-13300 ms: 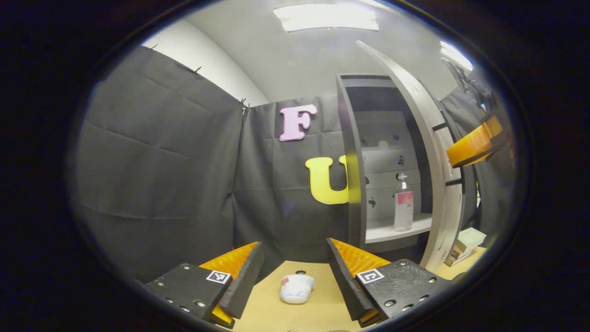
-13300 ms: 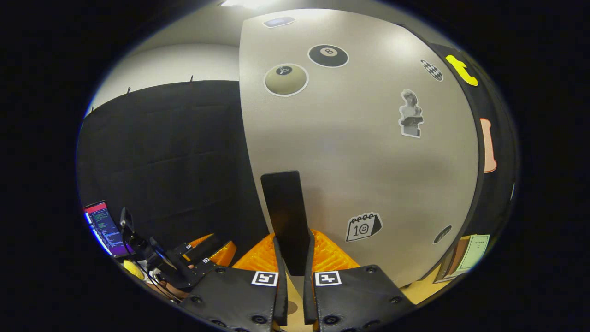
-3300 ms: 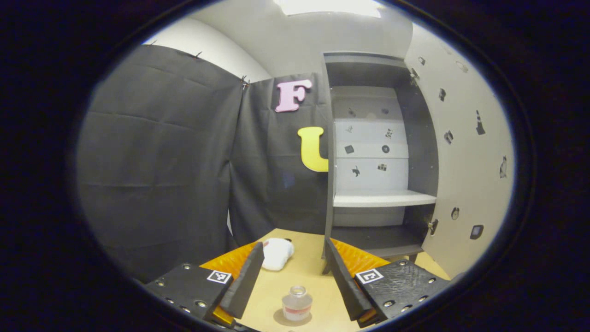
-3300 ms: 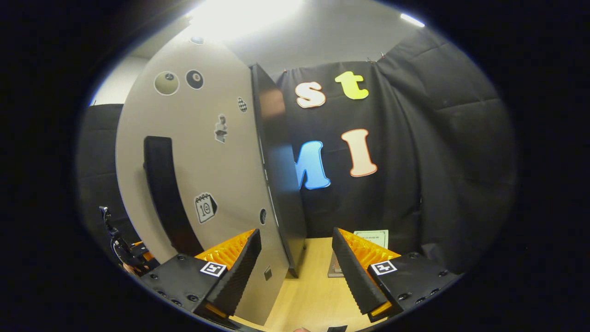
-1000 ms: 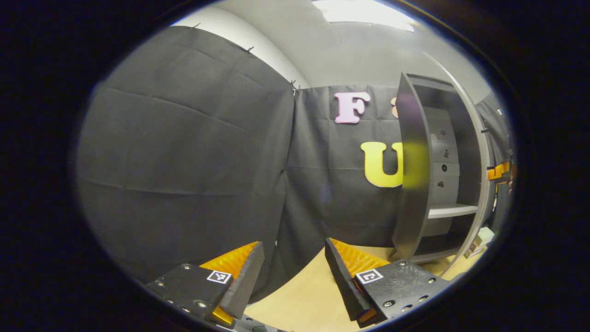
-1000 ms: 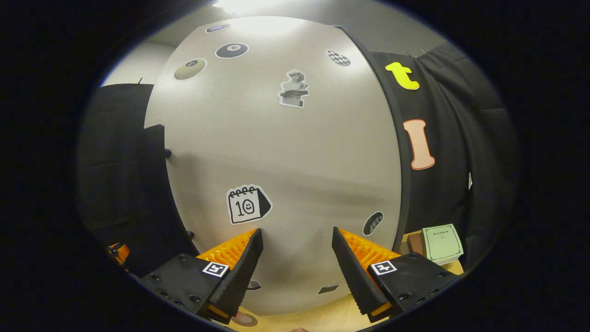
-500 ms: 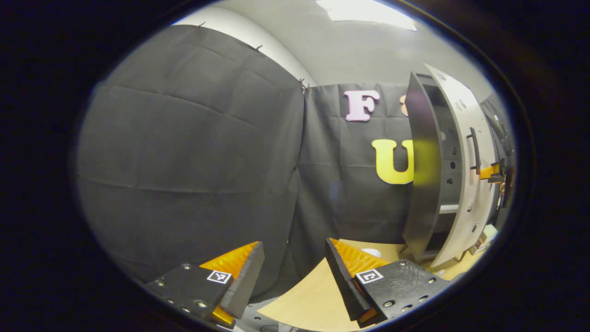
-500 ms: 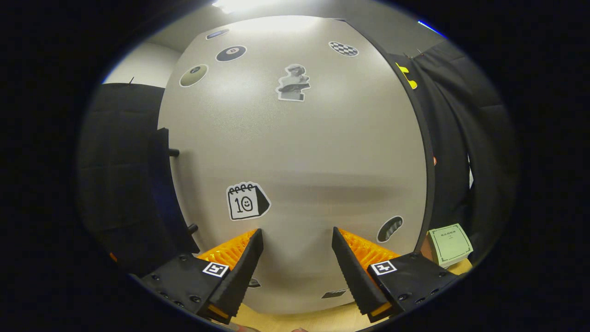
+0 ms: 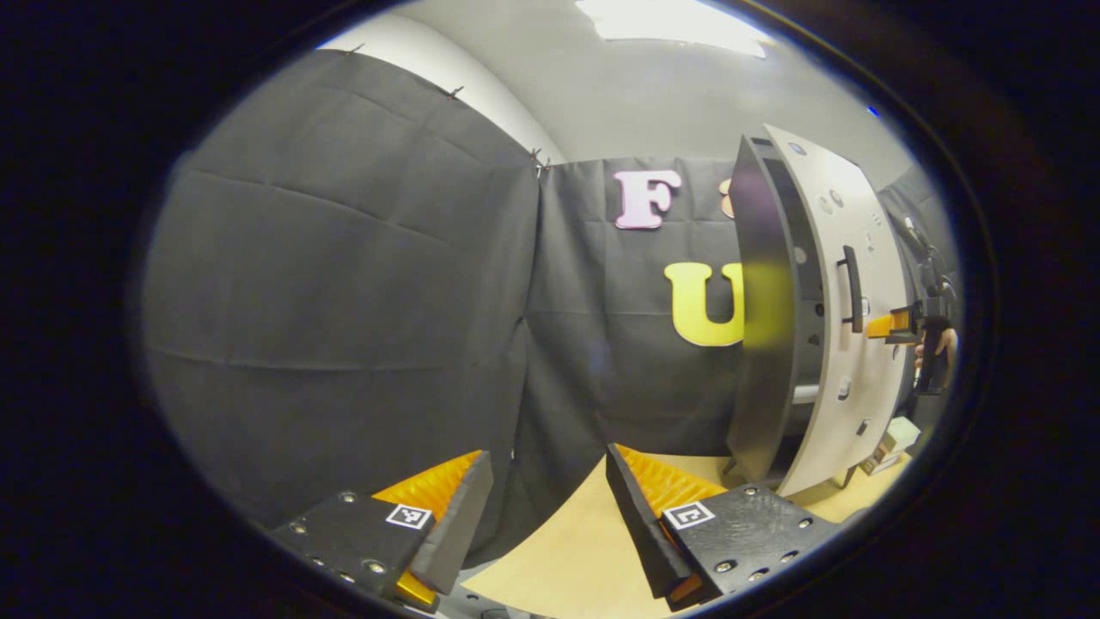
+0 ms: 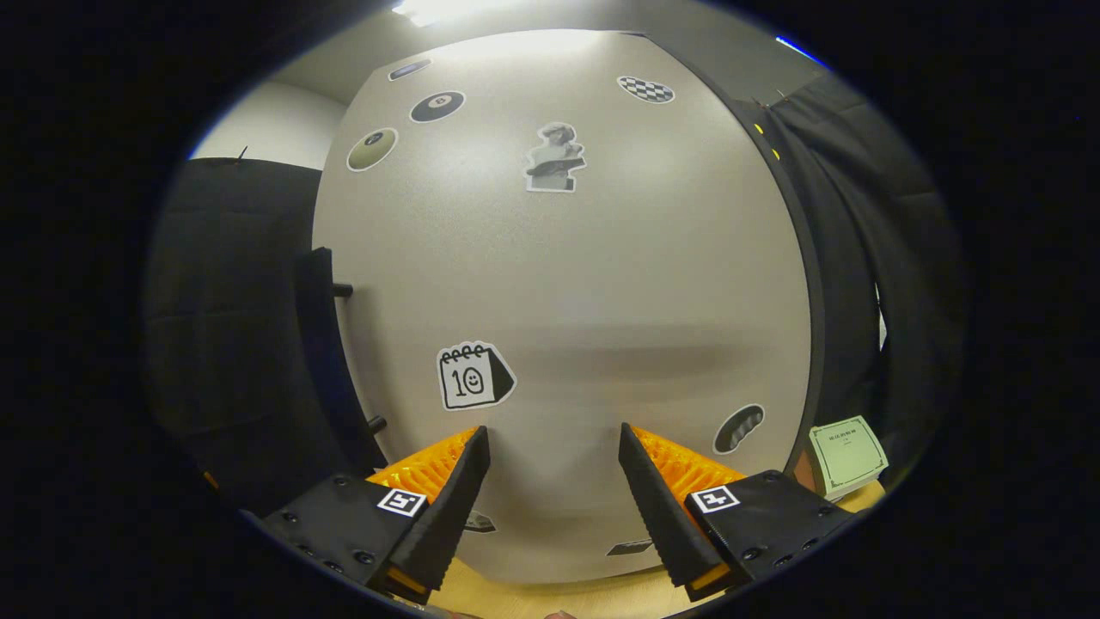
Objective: Open the cabinet door with the right hand, grasp the bottle in the cabinet with the left hand and place it on the coaster, then close the cabinet door with the right hand.
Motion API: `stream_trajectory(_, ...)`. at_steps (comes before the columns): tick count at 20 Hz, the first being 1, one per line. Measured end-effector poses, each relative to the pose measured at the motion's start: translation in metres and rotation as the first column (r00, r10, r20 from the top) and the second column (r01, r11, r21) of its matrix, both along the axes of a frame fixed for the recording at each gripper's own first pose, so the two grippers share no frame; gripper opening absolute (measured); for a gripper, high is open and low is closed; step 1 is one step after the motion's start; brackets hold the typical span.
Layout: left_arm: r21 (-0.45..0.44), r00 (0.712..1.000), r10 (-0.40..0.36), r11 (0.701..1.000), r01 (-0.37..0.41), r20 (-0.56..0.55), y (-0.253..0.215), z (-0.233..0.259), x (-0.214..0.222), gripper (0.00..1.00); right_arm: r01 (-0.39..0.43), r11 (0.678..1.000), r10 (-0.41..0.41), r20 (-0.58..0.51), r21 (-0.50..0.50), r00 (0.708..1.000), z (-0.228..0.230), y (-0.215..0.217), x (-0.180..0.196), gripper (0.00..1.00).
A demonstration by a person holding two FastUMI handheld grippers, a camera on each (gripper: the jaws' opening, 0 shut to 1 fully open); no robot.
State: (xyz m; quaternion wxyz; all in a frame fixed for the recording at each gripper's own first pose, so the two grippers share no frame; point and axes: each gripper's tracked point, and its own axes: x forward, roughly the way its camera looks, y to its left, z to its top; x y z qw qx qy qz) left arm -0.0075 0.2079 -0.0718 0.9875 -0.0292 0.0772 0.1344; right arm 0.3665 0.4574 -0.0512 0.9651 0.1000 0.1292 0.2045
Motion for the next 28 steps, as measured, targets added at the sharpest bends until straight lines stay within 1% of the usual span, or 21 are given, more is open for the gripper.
stream_trajectory(3, -0.004, 0.999, -0.041, 0.999, 0.041, 0.01, -0.025, 0.007, 0.015, 0.8, -0.001, 1.0, 0.002, 0.031, -0.027, 1.0, 0.014, -0.029, -0.021, 0.96)
stream_trajectory(4, -0.006, 0.998, -0.056, 0.998, 0.056, 0.014, -0.035, 0.011, 0.022, 0.82, 0.003, 0.999, -0.001, 0.046, -0.042, 0.999, 0.019, -0.042, -0.028, 0.96)
stream_trajectory(5, -0.006, 0.997, -0.071, 0.997, 0.071, 0.018, -0.046, 0.013, 0.027, 0.8, 0.007, 0.998, -0.003, 0.065, -0.057, 0.998, 0.024, -0.054, -0.034, 0.96)
stream_trajectory(6, -0.006, 0.996, -0.088, 0.996, 0.088, 0.023, -0.057, 0.018, 0.034, 0.82, 0.014, 0.997, -0.007, 0.085, -0.077, 0.996, 0.031, -0.07, -0.041, 0.96)
stream_trajectory(9, -0.001, 0.99, -0.133, 0.991, 0.133, 0.048, -0.09, 0.034, 0.051, 0.82, 0.042, 0.993, -0.028, 0.126, -0.115, 0.992, 0.045, -0.113, -0.057, 0.96)
stream_trajectory(12, -0.017, 0.981, -0.177, 0.984, 0.179, 0.074, -0.125, 0.049, 0.072, 0.8, 0.075, 0.99, -0.058, 0.147, -0.115, 0.987, 0.054, -0.154, -0.07, 0.97)
stream_trajectory(16, -0.024, 0.97, -0.223, 0.974, 0.227, 0.098, -0.17, 0.068, 0.094, 0.8, 0.136, 0.984, -0.118, 0.149, -0.116, 0.982, 0.054, -0.216, -0.081, 0.97)
stream_trajectory(18, -0.017, 0.961, -0.25, 0.967, 0.254, 0.119, -0.193, 0.08, 0.099, 0.82, 0.173, 0.979, -0.157, 0.146, -0.107, 0.977, 0.054, -0.249, -0.086, 0.97)
stream_trajectory(22, 0.013, 0.945, -0.296, 0.955, 0.297, 0.137, -0.233, 0.095, 0.106, 0.8, 0.22, 0.972, -0.207, 0.144, -0.079, 0.968, 0.053, -0.307, -0.097, 0.97)
stream_trajectory(25, 0.025, 0.94, -0.312, 0.95, 0.312, 0.14, -0.252, 0.099, 0.106, 0.8, 0.246, 0.966, -0.234, 0.132, -0.079, 0.963, 0.043, -0.343, -0.103, 0.96)
stream_trajectory(28, 0.023, 0.945, -0.306, 0.952, 0.305, 0.12, -0.256, 0.094, 0.104, 0.8, 0.266, 0.955, -0.249, 0.136, -0.131, 0.959, 0.032, -0.368, -0.109, 0.96)
